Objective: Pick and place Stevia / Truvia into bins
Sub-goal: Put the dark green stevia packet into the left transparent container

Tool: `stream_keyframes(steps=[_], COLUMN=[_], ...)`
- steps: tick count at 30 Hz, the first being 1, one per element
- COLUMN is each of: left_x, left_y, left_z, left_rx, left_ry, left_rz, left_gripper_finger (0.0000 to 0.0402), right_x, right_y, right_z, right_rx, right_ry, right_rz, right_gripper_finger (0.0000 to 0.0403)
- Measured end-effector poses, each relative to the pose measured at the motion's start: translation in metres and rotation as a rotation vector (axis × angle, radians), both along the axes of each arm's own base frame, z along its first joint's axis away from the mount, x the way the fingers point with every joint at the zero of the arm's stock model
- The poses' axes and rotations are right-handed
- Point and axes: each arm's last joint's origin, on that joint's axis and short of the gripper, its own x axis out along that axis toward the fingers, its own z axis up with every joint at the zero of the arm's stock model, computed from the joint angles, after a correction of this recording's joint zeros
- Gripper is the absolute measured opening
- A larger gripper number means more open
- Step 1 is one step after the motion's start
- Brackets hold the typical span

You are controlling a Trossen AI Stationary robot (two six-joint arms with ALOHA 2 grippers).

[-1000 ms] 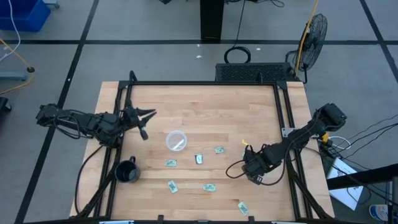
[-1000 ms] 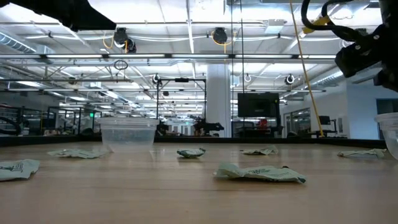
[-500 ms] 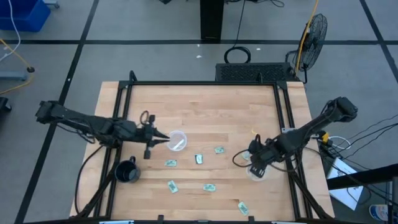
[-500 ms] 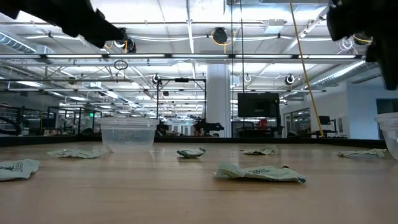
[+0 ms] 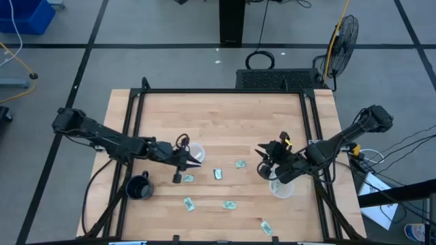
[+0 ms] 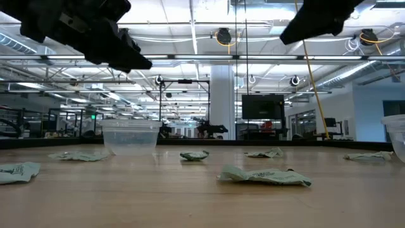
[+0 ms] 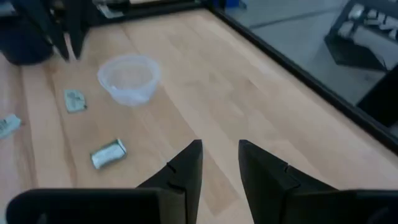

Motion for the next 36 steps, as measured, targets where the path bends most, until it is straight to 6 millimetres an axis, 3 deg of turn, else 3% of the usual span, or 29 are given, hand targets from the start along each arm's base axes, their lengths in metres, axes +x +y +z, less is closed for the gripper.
stream_keyframes(steps=[10,15,23,31,36], left_x=[0.052,0.076,0.089,0.093,0.092], left_y=[-0.028,-0.036,-0.043,-0.044,-0.042], left_z=[-0.014,-0.041,-0.081,-0.09,-0.09], left_rx=[0.161,0.195,0.206,0.232,0.261], left_ry=[0.063,0.157,0.276,0.28,0.282], left_rz=[-0.132,-0.082,-0.029,0.015,0.037], left_gripper_finger=[0.0167,0.019,0.0169,0.0131,0.0068], right_x=[0.021,0.027,0.031,0.033,0.033], right_y=[0.012,0.015,0.018,0.018,0.018], right_z=[-0.014,-0.02,-0.015,-0.013,-0.013], right_rx=[-0.018,-0.042,-0.068,-0.091,-0.091], right_ry=[-0.012,0.002,-0.035,-0.034,-0.034], right_rz=[0.026,0.043,0.081,0.102,0.102], right_gripper_finger=[0.0095,0.0095,0.0094,0.0093,0.0093])
